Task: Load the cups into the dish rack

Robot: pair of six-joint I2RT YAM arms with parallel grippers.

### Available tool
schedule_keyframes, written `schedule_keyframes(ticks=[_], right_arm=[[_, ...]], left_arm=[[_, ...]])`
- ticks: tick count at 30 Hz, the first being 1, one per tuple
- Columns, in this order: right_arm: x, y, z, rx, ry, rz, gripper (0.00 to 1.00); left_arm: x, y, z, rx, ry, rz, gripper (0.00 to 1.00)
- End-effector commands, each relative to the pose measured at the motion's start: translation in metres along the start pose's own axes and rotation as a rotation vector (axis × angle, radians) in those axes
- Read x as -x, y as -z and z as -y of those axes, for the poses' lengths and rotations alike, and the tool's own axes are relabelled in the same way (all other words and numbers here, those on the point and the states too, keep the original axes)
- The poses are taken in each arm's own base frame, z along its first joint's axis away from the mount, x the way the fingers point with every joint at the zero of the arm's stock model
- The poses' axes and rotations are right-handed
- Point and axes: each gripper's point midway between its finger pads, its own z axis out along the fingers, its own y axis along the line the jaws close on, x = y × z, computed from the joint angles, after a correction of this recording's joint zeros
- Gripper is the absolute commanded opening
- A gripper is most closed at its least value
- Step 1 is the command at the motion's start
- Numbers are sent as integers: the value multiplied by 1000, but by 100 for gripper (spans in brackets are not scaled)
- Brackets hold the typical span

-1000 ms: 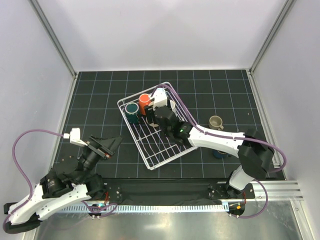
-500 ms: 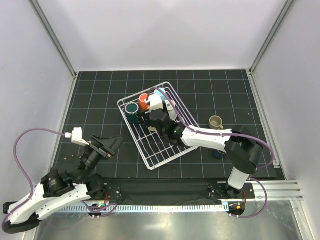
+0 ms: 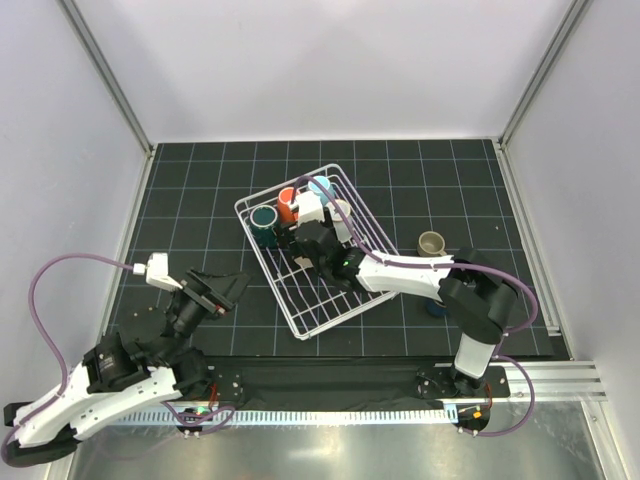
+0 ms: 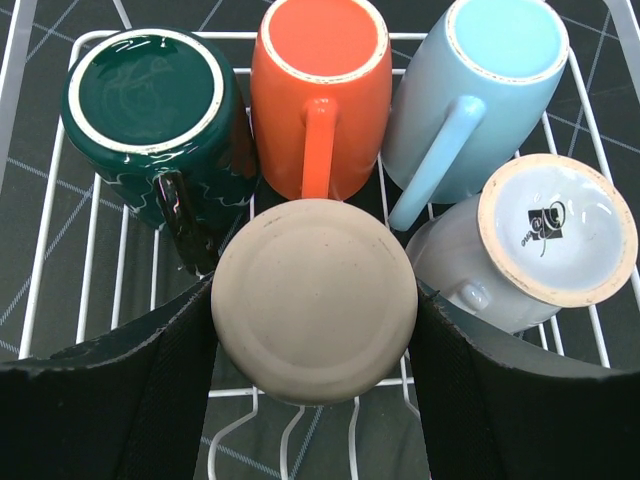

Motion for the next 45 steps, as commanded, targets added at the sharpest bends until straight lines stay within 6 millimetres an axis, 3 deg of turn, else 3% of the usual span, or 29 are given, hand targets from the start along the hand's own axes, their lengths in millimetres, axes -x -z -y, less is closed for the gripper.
schedule_keyframes(ticks=[1,4,10,19,24,27,29,31,32,38,41,42,43,45], right_arm=[[21,0,-4,0,-67,42,16],[20,2,-4,2,-71,30,38],[26,14,-2,26,-93,14,65],[61,48,3,91,-150,38,87],[73,59,11,63,-143,15,89],[85,78,27,27,-190,13,89],[92,95,43,-1,-208,15,89],[82,105,60,-34,-208,-30,94],[88,114,70,-46,-226,-28,94],[57,142,153,-197,-328,-124,94],[46,160,200,-299,-388,-138,93],[44,165,213,-330,-405,-139,93],[37,175,237,-395,-429,-151,93],[30,182,257,-437,-444,-179,93]], left_arm=[[12,2,9,-1,22,27,82],[10,1,9,0,22,22,82],[9,3,10,3,22,3,82],[24,14,14,-2,31,22,82],[22,15,16,-5,45,7,81],[13,7,16,38,26,-24,79],[6,0,14,107,-30,-62,79],[6,-3,22,129,-68,-90,80],[-2,-12,23,157,-101,-116,80],[-26,-42,56,116,-164,-194,80],[-43,-62,72,107,-197,-242,79],[-58,-75,70,134,-230,-275,78],[-65,-81,73,133,-246,-296,78],[-75,-93,89,117,-263,-336,77]])
